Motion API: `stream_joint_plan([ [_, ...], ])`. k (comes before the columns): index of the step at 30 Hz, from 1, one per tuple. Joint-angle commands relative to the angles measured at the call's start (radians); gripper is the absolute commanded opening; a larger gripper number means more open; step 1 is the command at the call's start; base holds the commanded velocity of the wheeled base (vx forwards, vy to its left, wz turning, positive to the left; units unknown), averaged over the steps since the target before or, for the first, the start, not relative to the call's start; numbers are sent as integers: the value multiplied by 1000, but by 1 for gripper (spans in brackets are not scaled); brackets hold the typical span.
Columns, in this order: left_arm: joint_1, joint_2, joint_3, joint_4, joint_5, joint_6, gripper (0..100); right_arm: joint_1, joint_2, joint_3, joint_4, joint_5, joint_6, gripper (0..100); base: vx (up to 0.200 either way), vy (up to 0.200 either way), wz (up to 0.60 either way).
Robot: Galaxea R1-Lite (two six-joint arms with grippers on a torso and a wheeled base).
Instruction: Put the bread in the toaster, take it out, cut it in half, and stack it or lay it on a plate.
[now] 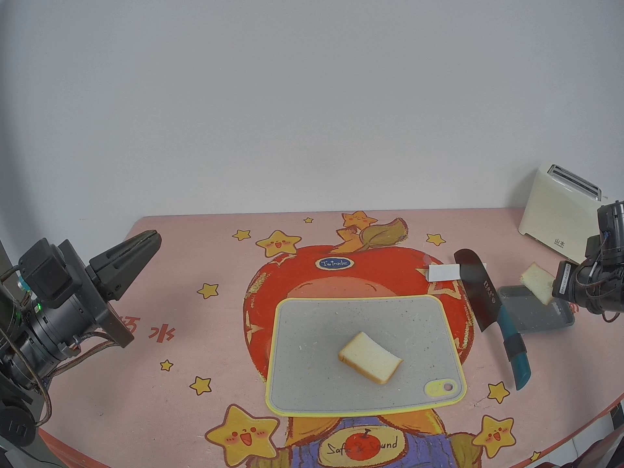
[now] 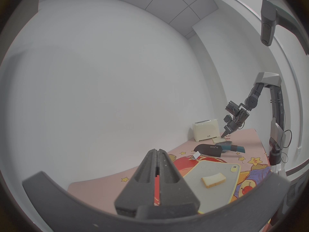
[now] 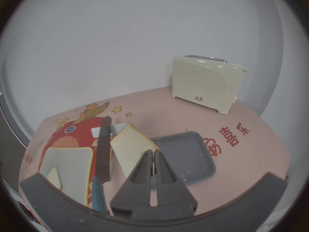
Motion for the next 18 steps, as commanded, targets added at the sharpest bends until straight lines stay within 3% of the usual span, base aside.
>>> stream_joint_plan([
  [1, 0, -5, 0, 0, -2, 0, 0, -8, 1, 21, 2, -4, 35, 0, 0, 0, 0],
  [18, 0, -5, 0, 0, -3, 1, 0, -10, -38, 95, -1, -18, 57, 0, 0, 0, 0],
])
